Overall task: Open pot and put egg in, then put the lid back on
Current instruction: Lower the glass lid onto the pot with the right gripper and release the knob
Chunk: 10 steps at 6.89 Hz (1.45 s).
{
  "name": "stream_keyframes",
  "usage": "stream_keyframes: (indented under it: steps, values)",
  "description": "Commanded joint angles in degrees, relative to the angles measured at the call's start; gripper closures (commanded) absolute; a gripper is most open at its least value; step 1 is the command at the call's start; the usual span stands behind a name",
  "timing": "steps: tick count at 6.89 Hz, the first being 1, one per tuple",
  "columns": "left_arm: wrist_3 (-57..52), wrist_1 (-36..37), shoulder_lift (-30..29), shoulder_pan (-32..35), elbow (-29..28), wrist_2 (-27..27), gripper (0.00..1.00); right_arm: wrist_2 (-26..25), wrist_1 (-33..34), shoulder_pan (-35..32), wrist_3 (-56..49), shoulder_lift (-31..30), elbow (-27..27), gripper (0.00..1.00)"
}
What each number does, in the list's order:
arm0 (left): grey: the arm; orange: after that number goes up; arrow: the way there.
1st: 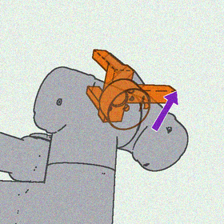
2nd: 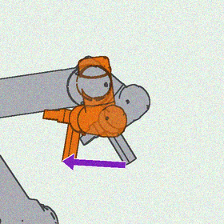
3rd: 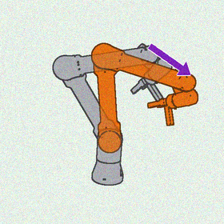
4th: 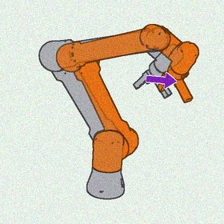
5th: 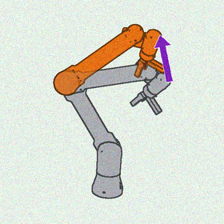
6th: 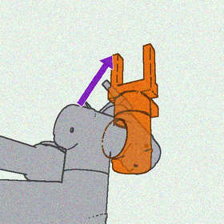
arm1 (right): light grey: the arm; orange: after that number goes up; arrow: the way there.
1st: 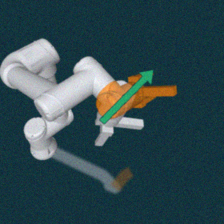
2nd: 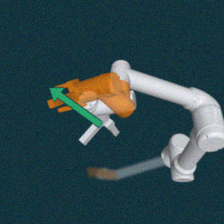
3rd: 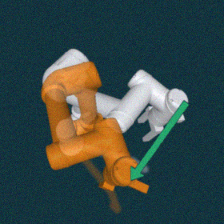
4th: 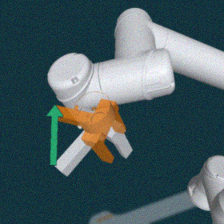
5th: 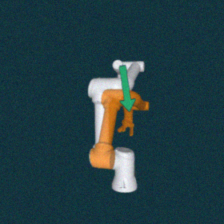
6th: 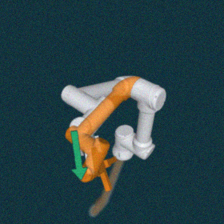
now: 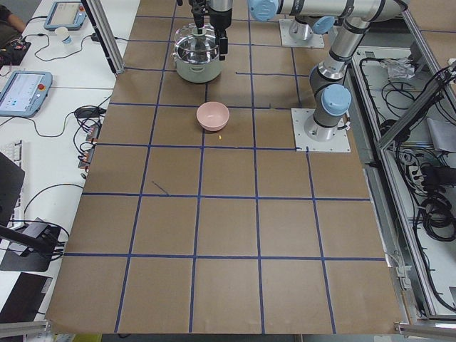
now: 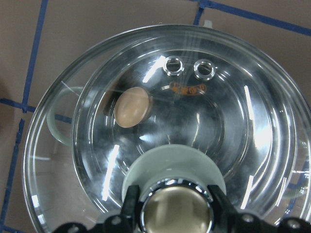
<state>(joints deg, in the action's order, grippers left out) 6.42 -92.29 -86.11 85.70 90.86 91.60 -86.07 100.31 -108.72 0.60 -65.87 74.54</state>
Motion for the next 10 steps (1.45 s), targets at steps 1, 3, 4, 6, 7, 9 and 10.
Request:
stream_keyframes:
  steps: [1,3,4,6,7,9,10]
  values:
    - [-2.18,-1.57,-0.02,-0.26,-0.59,0.34,0.0,-0.67,2.17,-0.26,-1.92,1.88,0.43,0.96]
    - [-3.86,-0.61,-0.02,-0.89,-1.13,-5.65,0.0,-1.46,2.43,-0.26,0.62,1.79,1.4,0.96]
    - [-3.87,-1.13,0.06,-0.62,-1.04,-3.82,0.0,-1.9,2.43,-0.26,0.54,1.97,1.4,0.96]
    - [-3.96,-1.4,-0.02,-0.27,-1.39,-1.69,0.0,-1.99,3.48,-0.26,0.45,2.06,1.49,0.96]
    - [-3.96,-2.7,-0.2,-0.09,-1.65,0.4,0.0,-1.99,3.57,-0.26,0.54,2.06,1.84,0.96]
    - [-7.54,-3.76,-0.02,-0.27,-3.05,1.82,0.01,-2.08,5.85,-0.26,0.54,1.97,3.59,0.96]
    - [-7.56,-3.94,-0.02,-0.27,-3.06,1.48,0.0,-2.08,6.12,-0.26,0.54,1.97,3.68,0.96]
